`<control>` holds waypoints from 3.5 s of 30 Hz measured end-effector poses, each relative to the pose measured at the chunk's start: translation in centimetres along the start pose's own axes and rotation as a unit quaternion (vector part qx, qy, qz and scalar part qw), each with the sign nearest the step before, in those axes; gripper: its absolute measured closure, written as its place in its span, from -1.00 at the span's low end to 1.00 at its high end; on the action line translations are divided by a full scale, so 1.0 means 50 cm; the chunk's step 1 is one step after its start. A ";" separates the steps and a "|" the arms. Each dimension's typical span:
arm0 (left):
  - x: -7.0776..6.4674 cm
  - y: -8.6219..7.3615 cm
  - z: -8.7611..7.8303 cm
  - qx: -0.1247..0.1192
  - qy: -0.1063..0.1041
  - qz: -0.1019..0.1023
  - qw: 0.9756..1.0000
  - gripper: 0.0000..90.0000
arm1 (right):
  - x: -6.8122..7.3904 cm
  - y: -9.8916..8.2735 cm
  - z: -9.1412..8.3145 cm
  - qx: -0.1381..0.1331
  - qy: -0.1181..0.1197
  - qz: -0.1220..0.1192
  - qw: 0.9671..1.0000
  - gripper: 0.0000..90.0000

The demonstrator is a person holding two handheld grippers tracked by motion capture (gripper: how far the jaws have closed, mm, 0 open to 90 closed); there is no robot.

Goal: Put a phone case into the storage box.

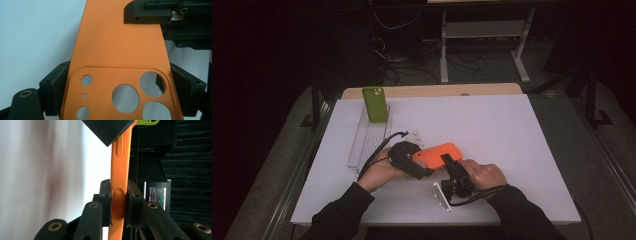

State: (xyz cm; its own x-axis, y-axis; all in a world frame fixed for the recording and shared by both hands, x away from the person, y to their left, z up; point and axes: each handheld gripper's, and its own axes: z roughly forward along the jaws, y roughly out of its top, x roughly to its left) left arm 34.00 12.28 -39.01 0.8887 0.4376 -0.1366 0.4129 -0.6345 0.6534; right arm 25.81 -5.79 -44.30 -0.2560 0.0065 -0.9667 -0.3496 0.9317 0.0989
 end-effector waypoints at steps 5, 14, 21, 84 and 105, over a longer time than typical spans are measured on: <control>0.002 0.001 -0.004 -0.006 -0.002 0.004 1.000 -0.68 | -0.004 0.000 -0.002 0.002 -0.008 0.005 1.000 0.78; 0.003 -0.005 -0.004 -0.035 -0.010 0.000 0.999 -0.82 | -0.010 -0.004 -0.003 0.002 -0.017 0.016 1.000 0.81; 0.004 -0.007 -0.013 -0.055 -0.014 0.002 0.998 -1.00 | -0.017 -0.012 -0.001 0.009 -0.015 0.049 0.999 0.81; 0.034 0.063 -0.013 -0.199 0.031 -0.087 0.976 -1.00 | -0.103 -0.092 0.034 -0.016 0.182 0.639 0.747 0.80; 0.025 0.069 -0.008 -0.234 0.052 -0.115 0.964 -0.83 | -0.087 -0.062 0.041 -0.003 0.185 0.616 0.766 0.79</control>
State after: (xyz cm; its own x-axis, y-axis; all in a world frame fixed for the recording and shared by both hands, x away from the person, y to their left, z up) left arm 36.46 10.88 -36.63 0.7496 0.6095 -0.2581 0.4400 -0.1675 0.8822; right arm 29.84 -7.97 -40.89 -0.6318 0.7751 -0.0064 0.3587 0.2997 0.8840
